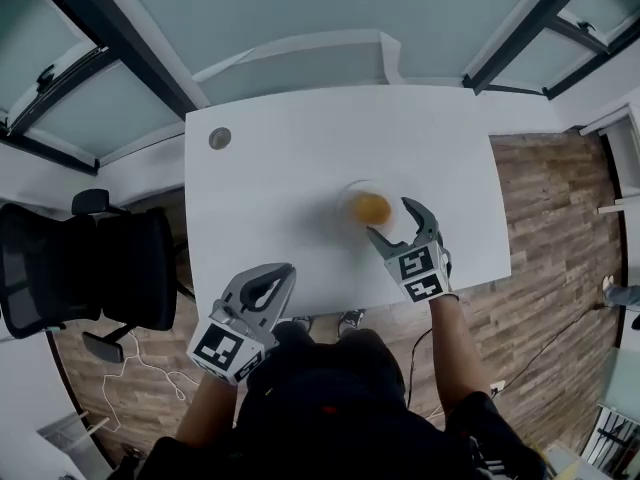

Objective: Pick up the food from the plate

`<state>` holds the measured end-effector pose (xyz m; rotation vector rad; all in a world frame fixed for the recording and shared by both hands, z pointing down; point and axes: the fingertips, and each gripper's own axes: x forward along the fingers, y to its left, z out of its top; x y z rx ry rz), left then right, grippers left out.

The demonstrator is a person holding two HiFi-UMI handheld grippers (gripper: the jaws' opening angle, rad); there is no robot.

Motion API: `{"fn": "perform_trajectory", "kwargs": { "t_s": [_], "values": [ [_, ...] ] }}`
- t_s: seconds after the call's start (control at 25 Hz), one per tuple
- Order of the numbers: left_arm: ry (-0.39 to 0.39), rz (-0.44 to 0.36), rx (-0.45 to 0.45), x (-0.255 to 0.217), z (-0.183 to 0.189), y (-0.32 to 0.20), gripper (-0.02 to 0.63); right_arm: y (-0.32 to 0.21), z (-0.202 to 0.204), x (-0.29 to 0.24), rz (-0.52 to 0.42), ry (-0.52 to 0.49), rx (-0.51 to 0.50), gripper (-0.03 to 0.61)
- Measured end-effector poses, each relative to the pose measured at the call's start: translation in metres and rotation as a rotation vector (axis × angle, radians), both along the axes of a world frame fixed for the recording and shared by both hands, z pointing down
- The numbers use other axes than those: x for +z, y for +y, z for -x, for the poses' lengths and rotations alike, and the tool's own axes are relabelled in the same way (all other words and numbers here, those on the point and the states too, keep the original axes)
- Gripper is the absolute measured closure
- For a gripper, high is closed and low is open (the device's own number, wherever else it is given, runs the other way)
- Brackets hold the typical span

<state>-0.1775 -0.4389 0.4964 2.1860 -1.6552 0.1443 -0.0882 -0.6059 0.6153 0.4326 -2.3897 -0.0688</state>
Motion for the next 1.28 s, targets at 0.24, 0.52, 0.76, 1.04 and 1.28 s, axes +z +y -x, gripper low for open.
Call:
{"fn": "perform_trajectory", "kwargs": {
  "t_s": [0.24,0.52,0.76,1.04,1.28],
  "values": [
    [0.011,0.043,-0.109,0.019,0.015,0.007,0.58,-0.014,0.027,0.07,0.117,0.099,-0.128,0.2],
    [-0.011,0.047,-0.155,0.015,0.015,0.019,0.58,-0.017,0.034,0.113,0.179,0.227,-0.223,0.199],
    [-0.023,0.029,-0.163,0.003,0.021,0.029,0.58,-0.022,0.034,0.082,0.163,0.138,-0.144,0.199],
    [-0.034,-0.046,-0.108,-0.026,0.017,0.018,0.58,0.001,0.029,-0.033,0.098,-0.159,-0.05,0.199],
    [-0.042,-0.13,-0.035,-0.066,-0.001,0.003,0.58,0.027,-0.009,-0.146,0.064,-0.416,0.075,0.199]
  ]
}}
